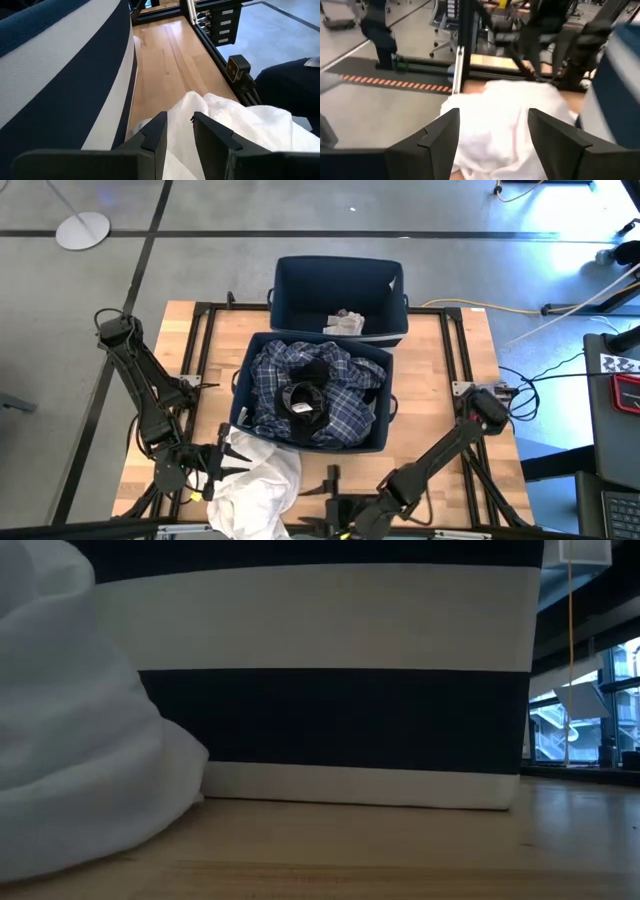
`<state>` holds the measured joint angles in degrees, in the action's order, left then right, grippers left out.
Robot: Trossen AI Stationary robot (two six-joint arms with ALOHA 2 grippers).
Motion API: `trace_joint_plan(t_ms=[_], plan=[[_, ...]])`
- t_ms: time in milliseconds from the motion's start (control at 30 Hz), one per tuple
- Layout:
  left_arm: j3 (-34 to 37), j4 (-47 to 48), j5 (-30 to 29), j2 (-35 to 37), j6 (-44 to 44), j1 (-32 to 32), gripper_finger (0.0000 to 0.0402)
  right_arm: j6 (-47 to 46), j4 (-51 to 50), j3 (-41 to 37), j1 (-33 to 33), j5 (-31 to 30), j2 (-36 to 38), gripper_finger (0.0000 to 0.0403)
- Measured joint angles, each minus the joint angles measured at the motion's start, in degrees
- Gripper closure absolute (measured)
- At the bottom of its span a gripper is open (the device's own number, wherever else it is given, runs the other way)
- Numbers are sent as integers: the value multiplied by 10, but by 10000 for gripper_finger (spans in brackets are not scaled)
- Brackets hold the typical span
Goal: Sort clothes
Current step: Put the white polo shirt into the top blue laundry bin
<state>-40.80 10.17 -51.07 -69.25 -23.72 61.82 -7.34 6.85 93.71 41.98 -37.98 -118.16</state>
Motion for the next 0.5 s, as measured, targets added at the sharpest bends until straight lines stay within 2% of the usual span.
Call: trace_joint_plan(t_ms=[167,367,500], plan=[[0,0,0,0,-3,0,315,3,30,14,-7,22,-49,166],[0,2,0,0,-3,0,315,17,35,64,-24,65,-101,166],[0,2,0,0,-4,0,315,49,32,100,-33,71,-133,166]])
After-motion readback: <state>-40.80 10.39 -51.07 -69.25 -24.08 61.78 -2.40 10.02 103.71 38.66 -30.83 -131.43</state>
